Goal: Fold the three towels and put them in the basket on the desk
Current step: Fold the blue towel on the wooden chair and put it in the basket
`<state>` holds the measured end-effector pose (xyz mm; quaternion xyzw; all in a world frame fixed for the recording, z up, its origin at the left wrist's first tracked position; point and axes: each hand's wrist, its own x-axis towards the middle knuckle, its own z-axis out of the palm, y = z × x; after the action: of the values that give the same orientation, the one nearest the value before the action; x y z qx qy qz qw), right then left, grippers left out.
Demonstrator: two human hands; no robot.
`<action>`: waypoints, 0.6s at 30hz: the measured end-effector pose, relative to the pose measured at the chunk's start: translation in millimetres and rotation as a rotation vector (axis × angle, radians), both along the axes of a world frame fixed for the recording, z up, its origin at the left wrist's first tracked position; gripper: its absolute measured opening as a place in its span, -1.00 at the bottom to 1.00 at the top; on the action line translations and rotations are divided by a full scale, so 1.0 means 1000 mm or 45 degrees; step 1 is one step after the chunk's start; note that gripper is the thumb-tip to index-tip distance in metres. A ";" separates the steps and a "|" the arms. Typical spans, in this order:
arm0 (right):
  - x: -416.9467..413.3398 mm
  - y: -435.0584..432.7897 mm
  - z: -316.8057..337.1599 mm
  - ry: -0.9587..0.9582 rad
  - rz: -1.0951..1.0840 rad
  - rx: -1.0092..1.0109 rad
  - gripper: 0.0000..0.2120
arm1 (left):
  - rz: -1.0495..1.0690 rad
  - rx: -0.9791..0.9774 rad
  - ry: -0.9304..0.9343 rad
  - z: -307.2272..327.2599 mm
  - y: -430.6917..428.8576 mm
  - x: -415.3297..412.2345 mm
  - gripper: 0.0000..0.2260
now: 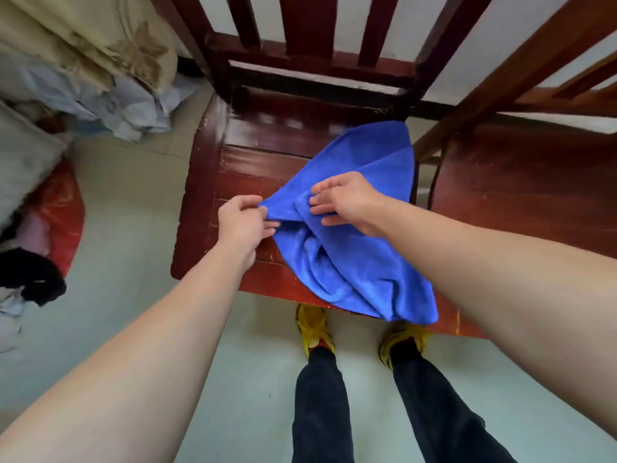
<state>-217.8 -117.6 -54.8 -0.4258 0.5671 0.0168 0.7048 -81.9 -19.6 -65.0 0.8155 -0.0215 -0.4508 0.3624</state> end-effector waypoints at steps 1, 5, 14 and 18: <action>-0.003 -0.002 -0.005 0.063 0.000 -0.111 -0.78 | -0.042 -0.010 -0.101 -0.003 0.001 0.001 -0.74; -0.030 -0.026 -0.010 0.520 0.237 -0.868 -0.77 | -0.476 -0.046 -0.474 -0.012 -0.001 0.001 -0.71; -0.062 -0.087 -0.015 0.716 0.754 -1.060 -0.67 | -0.736 0.131 -0.402 -0.025 -0.030 -0.019 -0.81; -0.062 -0.103 -0.021 0.853 0.476 -0.968 -0.74 | -0.893 0.220 -0.372 -0.022 -0.036 -0.028 -0.78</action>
<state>-279.8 -220.8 -76.2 -0.7159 0.6415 0.0705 0.2666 -109.5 -55.7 -87.2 0.8418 -0.3123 -0.4265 0.1093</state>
